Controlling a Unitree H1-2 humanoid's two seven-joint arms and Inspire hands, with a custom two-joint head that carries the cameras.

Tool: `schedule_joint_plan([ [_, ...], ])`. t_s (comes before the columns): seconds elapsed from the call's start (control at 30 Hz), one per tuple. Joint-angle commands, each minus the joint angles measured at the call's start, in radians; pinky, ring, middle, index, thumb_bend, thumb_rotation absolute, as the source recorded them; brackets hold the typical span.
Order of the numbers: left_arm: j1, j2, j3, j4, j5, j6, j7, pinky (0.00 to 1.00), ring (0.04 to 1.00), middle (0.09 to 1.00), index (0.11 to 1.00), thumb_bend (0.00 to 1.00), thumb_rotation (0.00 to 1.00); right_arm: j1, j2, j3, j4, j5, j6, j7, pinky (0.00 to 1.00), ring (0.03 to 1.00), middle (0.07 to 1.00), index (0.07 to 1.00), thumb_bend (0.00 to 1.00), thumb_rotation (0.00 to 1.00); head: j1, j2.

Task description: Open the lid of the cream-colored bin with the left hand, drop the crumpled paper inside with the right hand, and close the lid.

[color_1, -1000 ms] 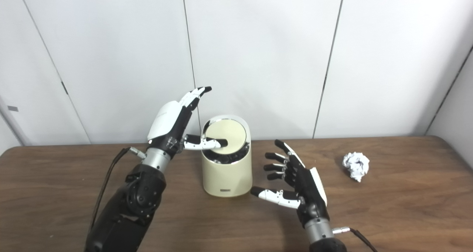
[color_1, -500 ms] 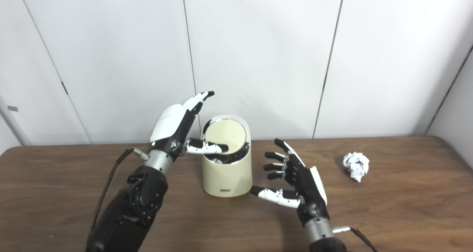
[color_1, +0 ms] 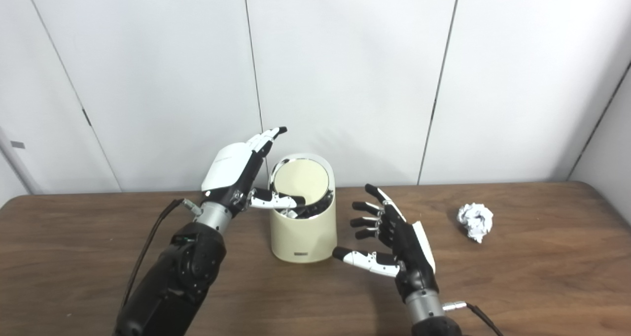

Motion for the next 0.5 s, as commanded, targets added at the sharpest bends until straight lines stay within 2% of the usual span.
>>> schedule_joint_plan([
  [0.0, -0.055, 0.001, -0.005, -0.007, 0.031, 0.007, 0.024, 0.88, 0.941, 0.948, 0.989, 0.94, 0.24, -0.028, 0.006, 0.003, -0.040, 0.001, -0.019, -0.004, 0.56, 0.649, 0.758, 0.878, 0.75, 0.13, 0.000, 0.000],
  [0.47, -0.062, -0.018, -0.005, 0.025, 0.030, 0.021, 0.057, 0.88, 0.931, 0.943, 0.974, 0.87, 0.22, -0.025, 0.005, 0.004, -0.051, 0.001, -0.012, -0.004, 0.56, 0.650, 0.758, 0.875, 0.75, 0.13, -0.001, 0.008],
])
